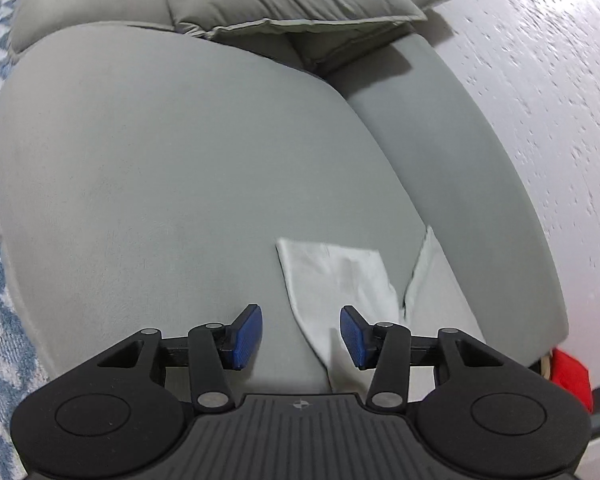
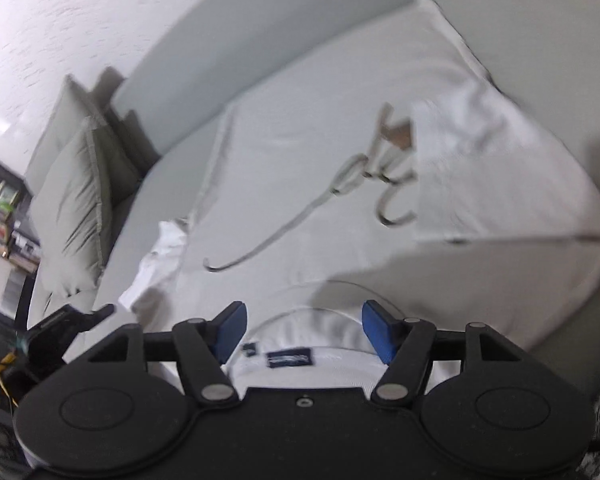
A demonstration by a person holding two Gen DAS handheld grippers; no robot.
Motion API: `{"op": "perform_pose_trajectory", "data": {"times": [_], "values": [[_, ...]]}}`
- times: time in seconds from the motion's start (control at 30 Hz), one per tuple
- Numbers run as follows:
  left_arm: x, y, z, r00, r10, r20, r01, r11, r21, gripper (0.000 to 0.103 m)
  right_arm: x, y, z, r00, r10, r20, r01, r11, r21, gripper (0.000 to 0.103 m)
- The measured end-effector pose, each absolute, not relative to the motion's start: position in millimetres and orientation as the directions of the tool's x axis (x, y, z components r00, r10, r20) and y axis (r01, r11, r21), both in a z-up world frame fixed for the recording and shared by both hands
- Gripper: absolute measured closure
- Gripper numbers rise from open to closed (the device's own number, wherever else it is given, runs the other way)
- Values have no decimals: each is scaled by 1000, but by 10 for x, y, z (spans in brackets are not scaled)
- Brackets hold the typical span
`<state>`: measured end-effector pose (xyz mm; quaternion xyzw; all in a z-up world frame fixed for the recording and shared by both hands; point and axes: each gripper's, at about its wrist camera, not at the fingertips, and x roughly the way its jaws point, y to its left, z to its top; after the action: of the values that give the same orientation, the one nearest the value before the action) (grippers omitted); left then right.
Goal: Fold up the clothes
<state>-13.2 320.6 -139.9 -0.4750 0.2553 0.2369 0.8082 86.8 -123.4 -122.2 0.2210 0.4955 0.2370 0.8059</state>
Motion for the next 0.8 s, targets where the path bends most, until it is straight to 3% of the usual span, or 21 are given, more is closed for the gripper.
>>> {"op": "perform_pose_trajectory", "data": {"times": [0.27, 0.37, 0.43, 0.6, 0.7, 0.8], "values": [[227, 3380, -1441, 734, 104, -671, -630, 471, -617, 57, 873, -1311, -1307, 401, 621, -673, -137, 767, 627, 45], [349, 3368, -1435, 710, 113, -695, -640, 514, -570, 70, 886, -1353, -1339, 408, 633, -658, -115, 750, 651, 45], [404, 3366, -1436, 695, 121, -709, -648, 531, -545, 88, 901, -1377, -1364, 411, 643, -646, -100, 736, 670, 45], [294, 3302, -1353, 692, 182, -699, -665, 538, -518, 103, 891, -1451, -1336, 421, 657, -626, -88, 716, 692, 44], [280, 3068, -1132, 698, 273, -662, -641, 652, -406, 103, 848, -1506, -1276, 445, 642, -624, -111, 731, 673, 44], [365, 2663, -875, 710, 371, -599, -581, 790, -198, 103, 804, -1585, -1247, 466, 632, -619, -131, 741, 658, 44]]}}
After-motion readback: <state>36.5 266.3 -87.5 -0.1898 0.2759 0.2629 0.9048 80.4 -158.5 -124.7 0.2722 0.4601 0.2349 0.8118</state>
